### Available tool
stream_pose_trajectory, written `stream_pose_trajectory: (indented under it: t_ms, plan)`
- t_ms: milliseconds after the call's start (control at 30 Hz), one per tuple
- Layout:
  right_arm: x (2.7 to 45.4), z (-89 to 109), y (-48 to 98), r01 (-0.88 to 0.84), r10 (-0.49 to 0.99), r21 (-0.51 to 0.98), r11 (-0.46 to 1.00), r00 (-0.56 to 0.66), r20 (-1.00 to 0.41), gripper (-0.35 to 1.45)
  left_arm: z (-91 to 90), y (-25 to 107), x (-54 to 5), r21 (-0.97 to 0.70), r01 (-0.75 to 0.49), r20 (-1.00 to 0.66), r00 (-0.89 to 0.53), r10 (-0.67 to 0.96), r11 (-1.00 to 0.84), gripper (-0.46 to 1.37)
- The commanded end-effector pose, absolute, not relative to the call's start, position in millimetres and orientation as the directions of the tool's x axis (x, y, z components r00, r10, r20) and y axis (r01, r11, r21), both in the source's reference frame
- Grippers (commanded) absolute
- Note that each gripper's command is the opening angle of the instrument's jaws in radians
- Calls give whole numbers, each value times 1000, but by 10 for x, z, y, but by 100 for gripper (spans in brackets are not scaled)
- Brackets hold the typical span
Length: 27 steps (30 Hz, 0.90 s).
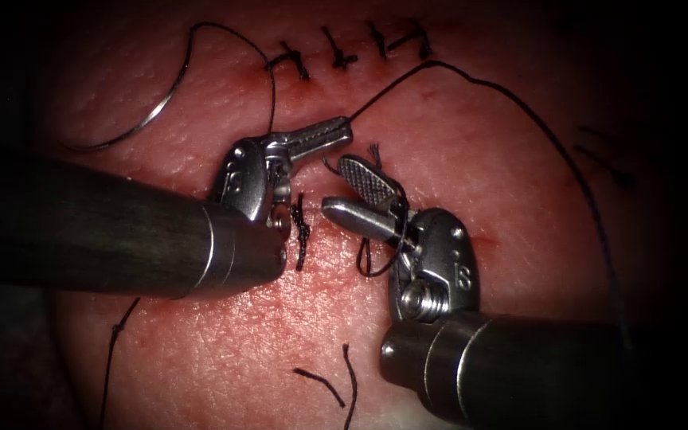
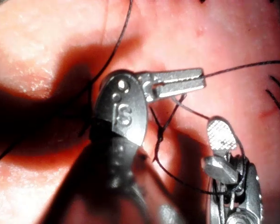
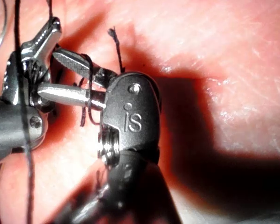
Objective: Wound Closure
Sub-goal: Wrap suture counter-clockwise around right needle driver, then pick up loose end of suture tail
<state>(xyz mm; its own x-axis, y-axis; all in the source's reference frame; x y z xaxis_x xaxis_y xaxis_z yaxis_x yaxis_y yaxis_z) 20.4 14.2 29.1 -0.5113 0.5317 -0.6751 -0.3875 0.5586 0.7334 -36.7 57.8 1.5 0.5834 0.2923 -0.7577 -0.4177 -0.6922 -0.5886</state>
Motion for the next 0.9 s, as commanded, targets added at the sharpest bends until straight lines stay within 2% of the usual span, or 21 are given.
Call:
stream_pose_trajectory:
  t_ms: [33, 367, 467, 733, 833, 867, 900]
  plan:
    - [202, 291, 142, -400, 537, 739, 543, -511, -671, 73, 13, 577, -369, -593, -423, -756, 586, 292, -685, -35]
    - [192, 293, 145, -449, 562, 785, 426, -548, -619, 63, 8, 547, -374, -630, -475, -742, 602, 295, -615, -35]
    - [189, 294, 144, -472, 586, 785, 400, -527, -615, 55, 6, 539, -374, -631, -470, -741, 601, 299, -617, -35]
    - [186, 301, 143, -583, 667, 767, 269, -462, -585, 53, -7, 520, -373, -665, -534, -728, 620, 292, -522, -35]
    - [186, 301, 145, -602, 687, 769, 215, -466, -557, 43, -13, 516, -375, -675, -552, -723, 627, 289, -490, -35]
    - [187, 301, 146, -610, 699, 771, 181, -472, -537, 34, -16, 513, -377, -679, -560, -721, 631, 287, -475, -35]
    - [187, 300, 147, -629, 720, 764, 141, -465, -515, 36, -20, 511, -379, -685, -570, -718, 635, 285, -454, -35]
